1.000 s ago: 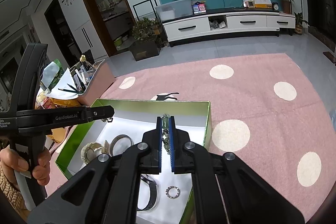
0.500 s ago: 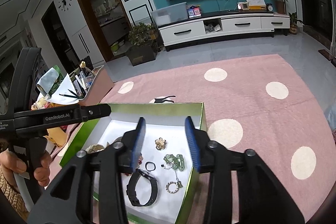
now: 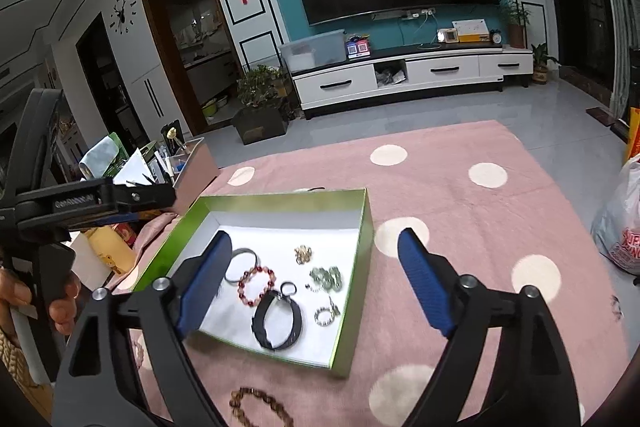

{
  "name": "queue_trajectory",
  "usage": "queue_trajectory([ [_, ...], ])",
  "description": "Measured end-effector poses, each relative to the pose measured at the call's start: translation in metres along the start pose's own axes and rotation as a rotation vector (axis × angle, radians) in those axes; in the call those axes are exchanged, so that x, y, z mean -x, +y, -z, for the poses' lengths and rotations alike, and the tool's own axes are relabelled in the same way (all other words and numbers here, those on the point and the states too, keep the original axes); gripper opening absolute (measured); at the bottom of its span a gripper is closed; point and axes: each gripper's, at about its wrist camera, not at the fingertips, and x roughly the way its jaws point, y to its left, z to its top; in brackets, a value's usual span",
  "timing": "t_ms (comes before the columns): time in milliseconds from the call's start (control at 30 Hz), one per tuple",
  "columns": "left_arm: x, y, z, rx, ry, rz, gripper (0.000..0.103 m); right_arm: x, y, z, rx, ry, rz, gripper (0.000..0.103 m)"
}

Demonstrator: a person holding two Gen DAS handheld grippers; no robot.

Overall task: Organize jewelry
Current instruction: 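Withdraw both tools from the box toward the remaining bead bracelets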

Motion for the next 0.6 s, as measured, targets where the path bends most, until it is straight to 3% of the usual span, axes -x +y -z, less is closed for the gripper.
queue_trajectory([
  [100,0.015,0.002,0.012,0.002,-0.007,0.011,0.101,0.014,0.003,0.009,0.01,0.001,0.003,0.087],
  [600,0.071,0.031,0.08,0.068,-0.027,0.07,0.101,0.063,0.013,0.061,-0.007,0.03,-0.035,0.088],
])
